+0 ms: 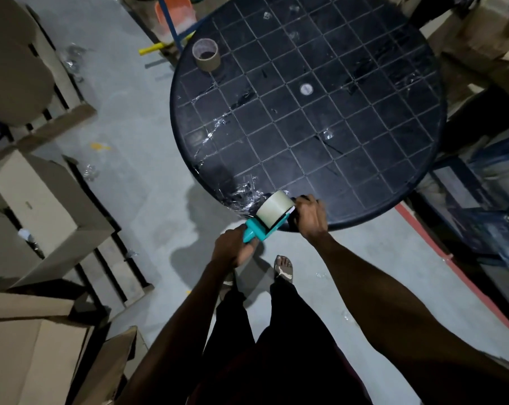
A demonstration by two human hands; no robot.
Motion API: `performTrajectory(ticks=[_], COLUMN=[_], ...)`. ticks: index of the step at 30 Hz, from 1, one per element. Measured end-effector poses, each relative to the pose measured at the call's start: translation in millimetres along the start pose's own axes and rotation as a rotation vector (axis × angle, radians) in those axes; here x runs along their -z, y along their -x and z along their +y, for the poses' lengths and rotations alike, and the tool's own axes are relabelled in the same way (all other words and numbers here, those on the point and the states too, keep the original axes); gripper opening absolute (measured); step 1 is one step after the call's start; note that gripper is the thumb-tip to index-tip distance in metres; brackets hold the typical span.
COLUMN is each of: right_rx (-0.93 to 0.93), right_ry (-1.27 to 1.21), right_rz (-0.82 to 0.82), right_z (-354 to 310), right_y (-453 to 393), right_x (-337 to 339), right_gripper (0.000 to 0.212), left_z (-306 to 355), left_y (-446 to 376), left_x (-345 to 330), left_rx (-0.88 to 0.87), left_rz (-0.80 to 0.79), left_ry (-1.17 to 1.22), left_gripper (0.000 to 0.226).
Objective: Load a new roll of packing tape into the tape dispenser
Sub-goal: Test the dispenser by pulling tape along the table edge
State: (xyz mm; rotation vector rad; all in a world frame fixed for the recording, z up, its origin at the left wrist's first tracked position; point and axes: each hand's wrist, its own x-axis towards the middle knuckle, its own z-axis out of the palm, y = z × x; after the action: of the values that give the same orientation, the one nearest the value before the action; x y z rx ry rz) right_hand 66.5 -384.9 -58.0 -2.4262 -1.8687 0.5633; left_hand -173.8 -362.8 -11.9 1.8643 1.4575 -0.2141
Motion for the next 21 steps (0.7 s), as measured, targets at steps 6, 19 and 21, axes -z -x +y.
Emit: performTrajectory(ticks=[6, 19, 21], right_rx=[0.035, -0.161, -0.153], right_ry=[0.311, 0.423, 0.408], right_rz=[-0.164, -0.397, -0.424], right_z=[-8, -43, -48], right_y=[9, 19, 17], right_x=[21, 15, 20], right_gripper=[0.038, 0.055, 0.055], left_z=[-15, -84, -91], left_y=[4, 31, 34], left_x=[13, 43, 44], left_rx=[-0.122, -0.095, -0.104], left_rz=[-0.042, -0.153, -0.146], left_ry=[-0.06, -0.219, -0.229], left_gripper=[0.042, 0.046, 0.043])
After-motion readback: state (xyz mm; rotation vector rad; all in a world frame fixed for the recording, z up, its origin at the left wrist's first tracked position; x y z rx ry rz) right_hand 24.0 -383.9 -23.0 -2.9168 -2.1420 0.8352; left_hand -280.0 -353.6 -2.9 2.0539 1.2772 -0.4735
